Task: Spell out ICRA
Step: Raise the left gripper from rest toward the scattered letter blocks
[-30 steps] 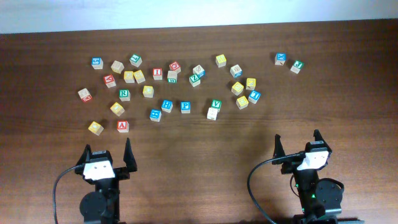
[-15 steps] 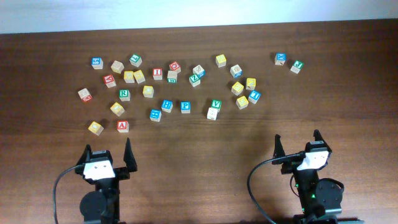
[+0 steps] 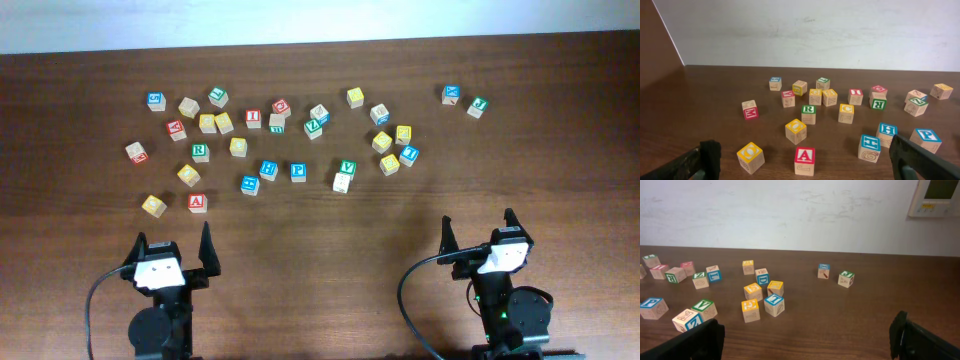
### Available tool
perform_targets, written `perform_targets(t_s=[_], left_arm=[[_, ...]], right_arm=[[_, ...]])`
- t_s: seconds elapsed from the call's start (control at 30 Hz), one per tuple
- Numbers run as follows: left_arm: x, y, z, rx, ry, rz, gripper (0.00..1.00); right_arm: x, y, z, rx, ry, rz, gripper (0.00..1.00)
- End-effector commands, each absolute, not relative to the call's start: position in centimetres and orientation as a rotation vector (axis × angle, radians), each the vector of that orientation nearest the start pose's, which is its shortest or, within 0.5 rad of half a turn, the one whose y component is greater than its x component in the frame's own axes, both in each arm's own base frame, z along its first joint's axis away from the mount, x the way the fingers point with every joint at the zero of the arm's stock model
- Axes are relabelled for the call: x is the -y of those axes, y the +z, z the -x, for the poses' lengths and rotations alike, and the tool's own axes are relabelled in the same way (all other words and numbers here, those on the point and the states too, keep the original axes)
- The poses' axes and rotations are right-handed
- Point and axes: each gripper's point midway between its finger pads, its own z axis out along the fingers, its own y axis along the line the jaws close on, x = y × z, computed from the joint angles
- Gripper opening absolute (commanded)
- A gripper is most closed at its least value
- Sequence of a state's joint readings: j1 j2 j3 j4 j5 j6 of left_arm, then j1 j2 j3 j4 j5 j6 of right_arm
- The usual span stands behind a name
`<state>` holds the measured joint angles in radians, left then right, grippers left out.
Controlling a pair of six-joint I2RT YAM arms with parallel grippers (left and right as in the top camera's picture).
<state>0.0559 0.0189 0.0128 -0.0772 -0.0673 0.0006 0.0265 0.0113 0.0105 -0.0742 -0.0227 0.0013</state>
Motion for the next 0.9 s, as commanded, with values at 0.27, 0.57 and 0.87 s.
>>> perform_targets(t_s=[0.27,0.57,0.87], left_arm=[[7.0,16.3,-23.0,-1.61,-0.401,-0.311,0.99],[12.7,21.9,-18.1,-1.289,-0.65,-0.685,0.99],[9.6,34.4,-16.6,-1.032,-0.545,-0.431,0.99]], right_arm=[[-0.7,15.4,-24.6,-1.656,0.032,0.02,0.98],[-0.7,15.4,-24.6,-1.656,0.032,0.02,0.99],[-0.7,15.4,-24.6,-1.656,0.032,0.02,0.98]])
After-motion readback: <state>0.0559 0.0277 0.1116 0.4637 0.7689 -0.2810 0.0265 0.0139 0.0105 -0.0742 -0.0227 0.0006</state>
